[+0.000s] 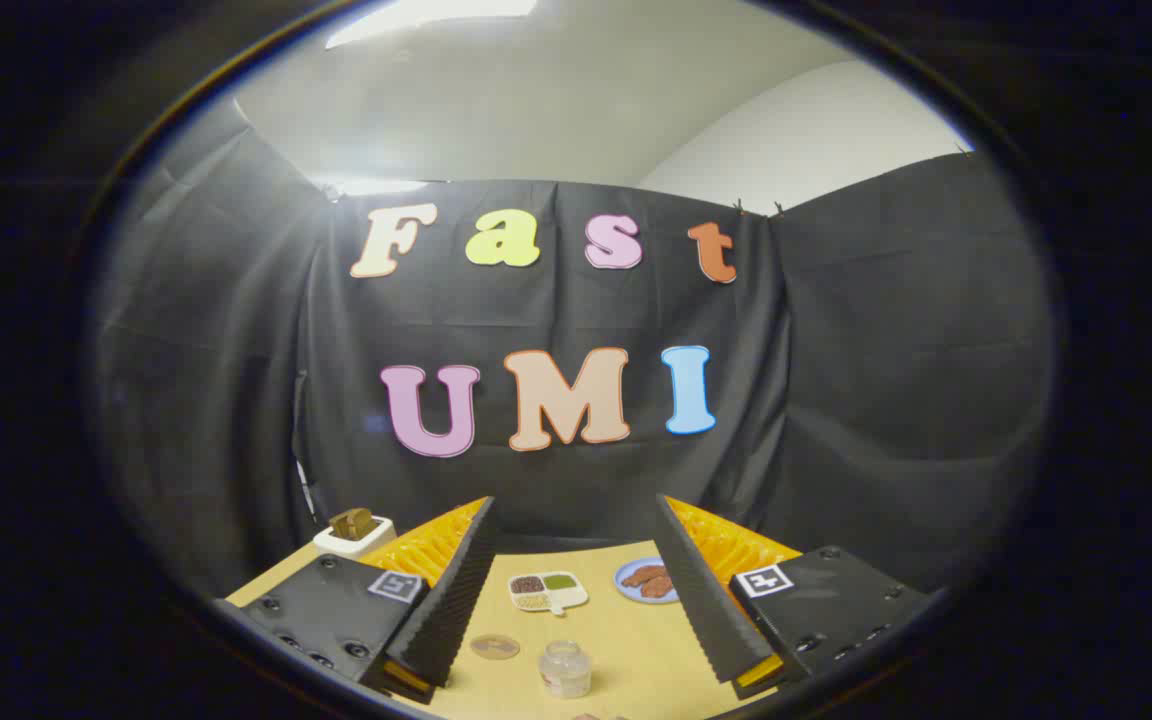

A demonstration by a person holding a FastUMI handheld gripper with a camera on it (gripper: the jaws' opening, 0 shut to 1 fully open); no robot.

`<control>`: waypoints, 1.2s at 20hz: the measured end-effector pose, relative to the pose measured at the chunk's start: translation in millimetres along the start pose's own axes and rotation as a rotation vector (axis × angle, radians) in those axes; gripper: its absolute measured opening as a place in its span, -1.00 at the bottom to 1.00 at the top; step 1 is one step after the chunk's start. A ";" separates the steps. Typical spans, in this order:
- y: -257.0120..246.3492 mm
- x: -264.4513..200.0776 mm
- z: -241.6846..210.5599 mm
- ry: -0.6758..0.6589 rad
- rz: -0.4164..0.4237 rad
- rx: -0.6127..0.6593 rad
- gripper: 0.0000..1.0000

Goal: Take the bottle from table, then pour the juice into the cup, finally place the bottle on the coaster

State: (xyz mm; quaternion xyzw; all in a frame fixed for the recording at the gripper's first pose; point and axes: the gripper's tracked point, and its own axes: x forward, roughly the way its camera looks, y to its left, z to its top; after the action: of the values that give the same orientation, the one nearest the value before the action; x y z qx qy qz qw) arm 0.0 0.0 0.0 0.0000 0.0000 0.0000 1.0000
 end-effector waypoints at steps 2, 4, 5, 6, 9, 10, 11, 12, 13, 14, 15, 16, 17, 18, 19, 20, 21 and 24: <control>-1.3 0.3 -7.8 0.036 -0.003 0.002 0.95; -5.9 -0.2 -18.3 0.075 -0.012 -0.006 0.95; -8.4 0.8 -22.1 0.092 -0.018 -0.018 0.95; -10.3 1.0 -25.7 0.108 -0.024 -0.028 0.95; -9.8 2.6 -38.0 0.151 -0.024 -0.043 0.95; -8.6 3.1 -41.3 0.161 -0.022 -0.049 0.95; -6.5 3.1 -44.5 0.171 -0.017 -0.057 0.95; -4.9 3.2 -46.5 0.177 -0.013 -0.064 0.95; -3.5 3.5 -49.1 0.183 -0.007 -0.070 0.95; -1.7 3.4 -51.0 0.190 -0.001 -0.074 0.95; 0.0 4.5 -54.0 0.195 0.005 -0.078 0.95; 1.8 4.2 -55.7 0.201 0.012 -0.079 0.95; 3.6 5.1 -57.5 0.205 0.020 -0.079 0.95; 5.2 5.6 -59.1 0.209 0.027 -0.078 0.95; 5.9 6.1 -61.1 0.213 0.033 -0.077 0.95; 6.7 6.2 -62.6 0.216 0.037 -0.077 0.95; 6.7 6.2 -64.8 0.219 0.041 -0.076 0.95; 7.6 8.2 -69.2 0.224 0.053 -0.081 0.95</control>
State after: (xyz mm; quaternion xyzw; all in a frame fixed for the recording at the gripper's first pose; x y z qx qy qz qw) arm 8.2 7.6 -69.2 -0.0402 0.1118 0.0264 0.9926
